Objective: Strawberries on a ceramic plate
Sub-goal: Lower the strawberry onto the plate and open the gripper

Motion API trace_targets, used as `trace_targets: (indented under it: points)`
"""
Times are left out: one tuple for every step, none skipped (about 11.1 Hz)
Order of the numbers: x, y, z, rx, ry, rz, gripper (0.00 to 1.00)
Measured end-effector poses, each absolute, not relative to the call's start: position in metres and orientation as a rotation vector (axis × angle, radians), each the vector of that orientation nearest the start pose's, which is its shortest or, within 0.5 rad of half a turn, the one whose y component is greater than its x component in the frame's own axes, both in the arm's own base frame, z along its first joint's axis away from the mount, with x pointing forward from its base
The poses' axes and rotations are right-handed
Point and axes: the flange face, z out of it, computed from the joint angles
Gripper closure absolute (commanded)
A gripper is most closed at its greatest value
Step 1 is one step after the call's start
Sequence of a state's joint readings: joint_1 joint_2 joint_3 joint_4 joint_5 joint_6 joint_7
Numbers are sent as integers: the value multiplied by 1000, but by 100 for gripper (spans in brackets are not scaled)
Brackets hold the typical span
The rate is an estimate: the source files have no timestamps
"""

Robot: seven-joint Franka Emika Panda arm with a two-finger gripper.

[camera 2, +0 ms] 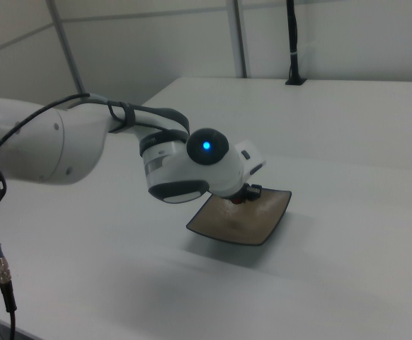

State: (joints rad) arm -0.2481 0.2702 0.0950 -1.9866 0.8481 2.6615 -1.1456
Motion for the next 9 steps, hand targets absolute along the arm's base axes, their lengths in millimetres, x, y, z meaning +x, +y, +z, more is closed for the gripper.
trace_targets:
  points:
    - [617, -120, 353, -2735, -432, -909, 68]
    - [616, -121, 343, -2723, -463, -915, 68]
    - [616, -121, 334, -2714, -486, -915, 68]
    - [615, -121, 325, -2708, -510, -912, 68]
    - [615, -122, 318, -2705, -528, -909, 68]
    - [615, -121, 311, -2699, -539, -907, 68]
    - [615, -121, 307, -2694, -541, -907, 67]
    - [615, -122, 306, -2691, -545, -913, 66]
    - [617, -122, 309, -2690, -548, -922, 65]
